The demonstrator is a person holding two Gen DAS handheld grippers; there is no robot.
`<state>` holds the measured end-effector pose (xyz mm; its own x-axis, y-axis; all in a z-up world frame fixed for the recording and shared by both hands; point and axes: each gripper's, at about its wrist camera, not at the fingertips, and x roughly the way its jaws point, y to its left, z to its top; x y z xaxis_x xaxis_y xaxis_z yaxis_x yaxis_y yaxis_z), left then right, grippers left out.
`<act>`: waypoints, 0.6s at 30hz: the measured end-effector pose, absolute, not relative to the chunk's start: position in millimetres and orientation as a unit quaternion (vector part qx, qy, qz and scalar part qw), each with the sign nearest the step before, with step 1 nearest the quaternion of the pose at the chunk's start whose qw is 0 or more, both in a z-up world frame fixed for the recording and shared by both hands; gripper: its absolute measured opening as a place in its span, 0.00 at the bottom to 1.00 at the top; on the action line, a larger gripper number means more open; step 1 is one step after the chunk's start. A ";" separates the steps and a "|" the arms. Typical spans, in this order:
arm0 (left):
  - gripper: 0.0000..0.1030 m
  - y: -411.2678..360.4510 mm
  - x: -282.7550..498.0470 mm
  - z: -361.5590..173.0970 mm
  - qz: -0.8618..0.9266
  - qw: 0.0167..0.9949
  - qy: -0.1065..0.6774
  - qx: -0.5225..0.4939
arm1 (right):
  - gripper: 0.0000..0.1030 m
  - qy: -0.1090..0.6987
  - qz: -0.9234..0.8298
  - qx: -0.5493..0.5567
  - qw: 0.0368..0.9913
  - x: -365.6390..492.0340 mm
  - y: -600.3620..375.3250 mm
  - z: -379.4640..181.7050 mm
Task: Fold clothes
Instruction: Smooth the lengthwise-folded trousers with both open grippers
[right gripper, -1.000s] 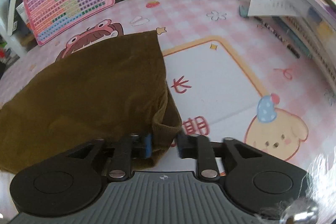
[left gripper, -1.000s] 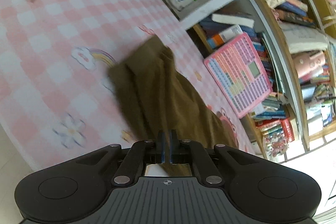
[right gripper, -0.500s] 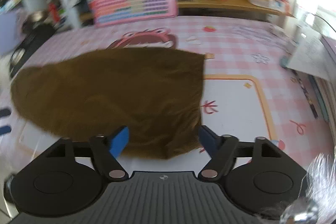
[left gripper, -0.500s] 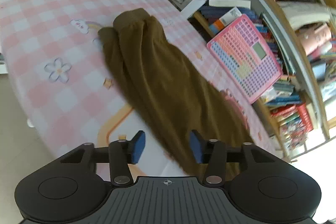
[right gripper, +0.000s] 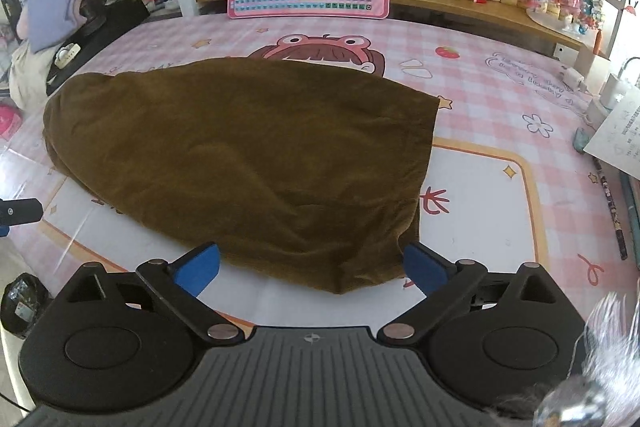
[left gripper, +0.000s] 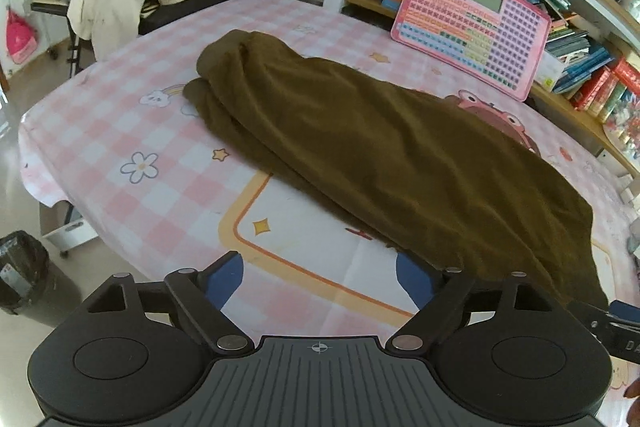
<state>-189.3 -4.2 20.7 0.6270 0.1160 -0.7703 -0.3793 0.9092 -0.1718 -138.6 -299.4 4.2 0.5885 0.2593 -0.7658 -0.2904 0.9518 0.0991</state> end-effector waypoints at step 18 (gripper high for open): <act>0.87 74.0 -159.5 13.9 0.095 0.881 0.421 -0.192 | 0.97 0.419 0.092 -0.016 0.903 -144.5 -232.5 20.5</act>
<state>-159.5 74.0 13.9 0.6270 0.0068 -0.7790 -0.3298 0.9082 -0.2576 -144.5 -232.5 20.5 0.6326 0.1531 -0.7591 -0.1791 0.9826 0.0490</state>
